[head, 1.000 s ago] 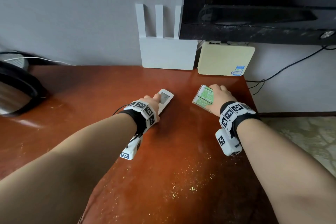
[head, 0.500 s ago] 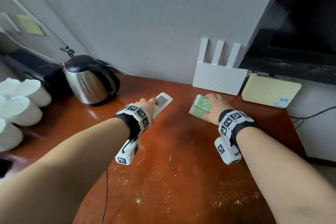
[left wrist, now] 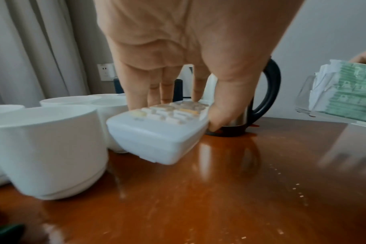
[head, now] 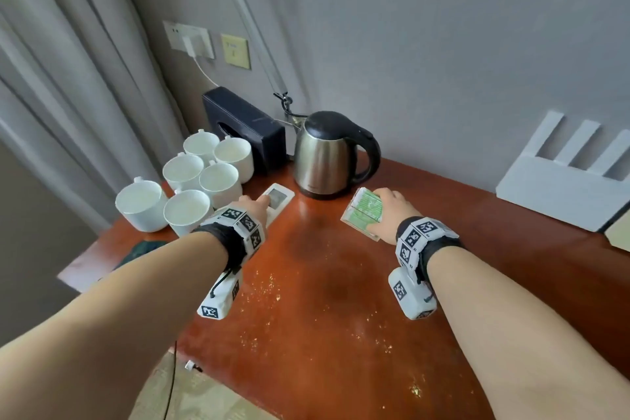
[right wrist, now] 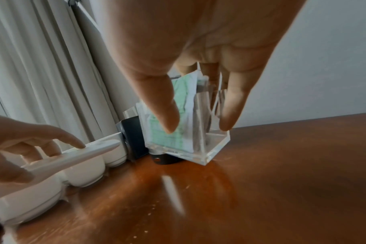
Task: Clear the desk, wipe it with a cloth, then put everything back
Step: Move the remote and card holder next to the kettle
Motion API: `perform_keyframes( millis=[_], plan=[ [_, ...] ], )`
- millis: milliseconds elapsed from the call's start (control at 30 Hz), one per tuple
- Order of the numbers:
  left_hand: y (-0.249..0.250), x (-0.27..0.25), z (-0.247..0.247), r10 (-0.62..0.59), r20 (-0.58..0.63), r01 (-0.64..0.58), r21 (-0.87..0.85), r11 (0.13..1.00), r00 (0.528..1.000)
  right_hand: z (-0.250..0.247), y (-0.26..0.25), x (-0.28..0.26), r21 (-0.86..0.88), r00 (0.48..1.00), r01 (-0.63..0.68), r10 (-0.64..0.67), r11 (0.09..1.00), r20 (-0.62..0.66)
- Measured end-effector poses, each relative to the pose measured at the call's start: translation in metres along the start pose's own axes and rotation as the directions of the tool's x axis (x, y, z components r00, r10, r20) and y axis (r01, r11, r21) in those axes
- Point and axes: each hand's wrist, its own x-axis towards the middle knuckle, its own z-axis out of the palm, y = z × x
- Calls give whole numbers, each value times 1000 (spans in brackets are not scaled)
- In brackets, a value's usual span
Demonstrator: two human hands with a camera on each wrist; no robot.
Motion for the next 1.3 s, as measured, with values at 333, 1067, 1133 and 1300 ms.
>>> perform_keyframes(
  millis=[333, 1067, 1133, 1300],
  plan=[
    [-33, 42, 23, -63, 73, 64, -13, 998, 995, 53, -67, 43, 20, 994, 104, -104, 994, -22],
    [-20, 84, 41, -103, 79, 109, -78, 991, 992, 76, -75, 78, 35, 993, 113, -114, 993, 37],
    [-24, 80, 42, -94, 68, 101, -105, 989, 993, 79, -78, 78, 27, 995, 94, -95, 995, 20],
    [-44, 56, 42, 14, 0, -14, -131, 991, 1000, 85, -90, 62, 6, 996, 47, -47, 999, -72]
  ],
)
